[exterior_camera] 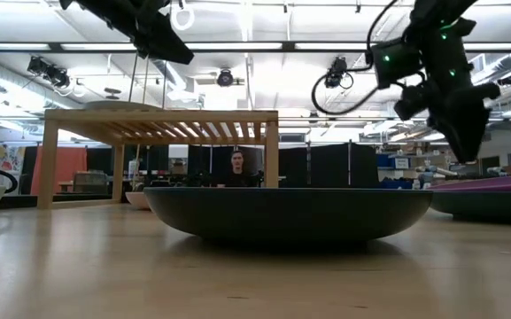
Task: Place and stack plates onto a shelf
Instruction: Stack the violet plate on the top of the white plate on the shelf
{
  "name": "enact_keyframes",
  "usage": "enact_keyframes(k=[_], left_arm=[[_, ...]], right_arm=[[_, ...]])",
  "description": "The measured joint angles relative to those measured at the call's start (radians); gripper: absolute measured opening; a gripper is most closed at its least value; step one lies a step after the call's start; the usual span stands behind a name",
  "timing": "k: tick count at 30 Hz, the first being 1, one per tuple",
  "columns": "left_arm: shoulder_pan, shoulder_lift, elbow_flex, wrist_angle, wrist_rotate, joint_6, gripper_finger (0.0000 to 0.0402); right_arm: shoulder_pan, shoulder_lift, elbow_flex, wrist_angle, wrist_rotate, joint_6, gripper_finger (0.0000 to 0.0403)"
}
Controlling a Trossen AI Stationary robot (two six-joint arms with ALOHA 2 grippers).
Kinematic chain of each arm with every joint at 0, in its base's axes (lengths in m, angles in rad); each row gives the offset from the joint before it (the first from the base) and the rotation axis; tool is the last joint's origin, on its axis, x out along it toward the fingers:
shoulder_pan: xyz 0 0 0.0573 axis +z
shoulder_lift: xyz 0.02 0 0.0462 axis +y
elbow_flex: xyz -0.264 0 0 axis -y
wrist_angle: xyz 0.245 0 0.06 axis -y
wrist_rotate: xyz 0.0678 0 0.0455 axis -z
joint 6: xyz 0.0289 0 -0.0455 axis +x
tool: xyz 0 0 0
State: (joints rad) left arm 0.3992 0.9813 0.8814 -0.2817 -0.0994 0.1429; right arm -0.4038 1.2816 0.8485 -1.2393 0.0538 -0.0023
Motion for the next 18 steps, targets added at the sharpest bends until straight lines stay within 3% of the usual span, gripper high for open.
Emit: enact_keyframes(k=[18], left_arm=[[0.0, 0.0, 0.0, 0.0, 0.0, 0.0, 0.0174]], right_arm=[[-0.074, 0.022, -0.075, 0.09, 0.057, -0.001, 0.0184]])
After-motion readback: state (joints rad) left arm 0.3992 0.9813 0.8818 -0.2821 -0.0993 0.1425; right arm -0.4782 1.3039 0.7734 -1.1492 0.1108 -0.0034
